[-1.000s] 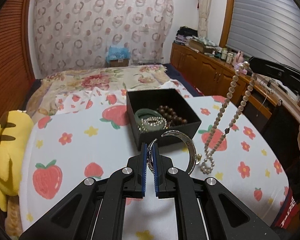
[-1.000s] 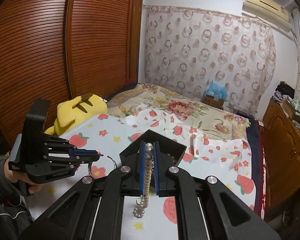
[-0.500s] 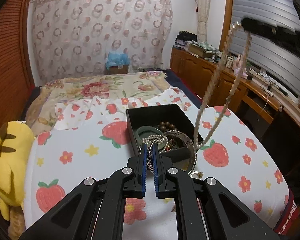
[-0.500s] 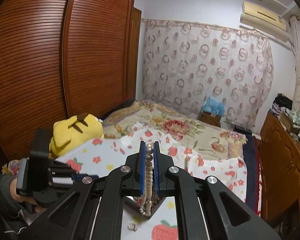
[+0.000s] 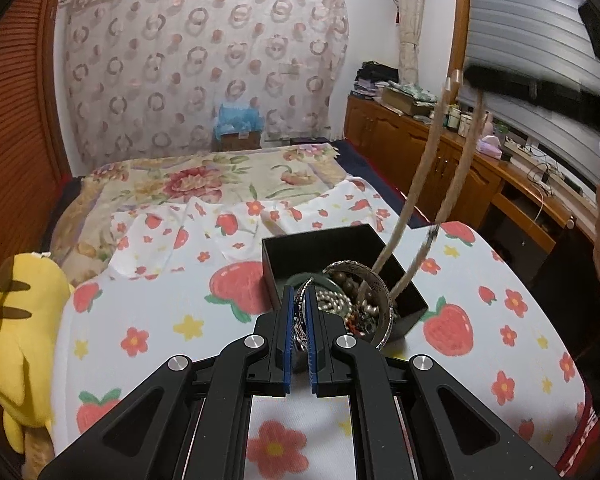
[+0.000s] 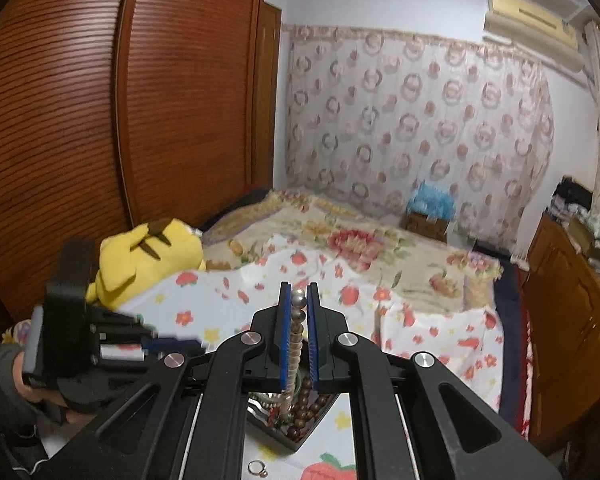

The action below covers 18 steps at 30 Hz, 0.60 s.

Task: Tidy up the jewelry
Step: 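Lower the bangle into the box with the left gripper while the right gripper drops the pearls in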

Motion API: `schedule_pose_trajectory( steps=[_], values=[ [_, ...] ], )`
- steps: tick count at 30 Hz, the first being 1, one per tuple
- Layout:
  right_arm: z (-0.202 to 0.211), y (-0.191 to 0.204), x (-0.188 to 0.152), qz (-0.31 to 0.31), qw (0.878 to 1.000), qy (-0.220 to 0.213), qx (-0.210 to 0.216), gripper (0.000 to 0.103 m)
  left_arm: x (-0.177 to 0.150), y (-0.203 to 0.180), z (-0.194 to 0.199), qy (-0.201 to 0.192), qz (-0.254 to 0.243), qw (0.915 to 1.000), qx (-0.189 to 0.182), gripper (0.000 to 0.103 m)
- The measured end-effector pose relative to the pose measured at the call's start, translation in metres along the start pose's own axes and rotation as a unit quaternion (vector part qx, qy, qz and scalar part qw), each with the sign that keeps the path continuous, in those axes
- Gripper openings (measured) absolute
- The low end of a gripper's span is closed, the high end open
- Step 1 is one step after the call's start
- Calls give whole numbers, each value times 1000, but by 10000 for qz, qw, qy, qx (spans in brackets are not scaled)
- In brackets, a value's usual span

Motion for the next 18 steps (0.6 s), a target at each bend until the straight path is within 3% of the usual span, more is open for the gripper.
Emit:
schedule_pose_trajectory(
  steps=[10,18],
  values=[
    [-67,17,-68,-342,9954,809,385,9,12,1,-33,164,-57,9998,59,5],
    [-85,24,-95,-583,9913,1000,620,10,15,2,-57,331,-45,9994,58,5]
  ],
)
Point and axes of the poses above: each gripper's, at about its wrist camera, not at the fingertips, and z roughly against the way its jaws point, y to its left, x to its top, the point moved 5 cm from there along -z, roughly the way its jaws point, and after that the axes turned 13 degrees about z, right-handed, at the moved point
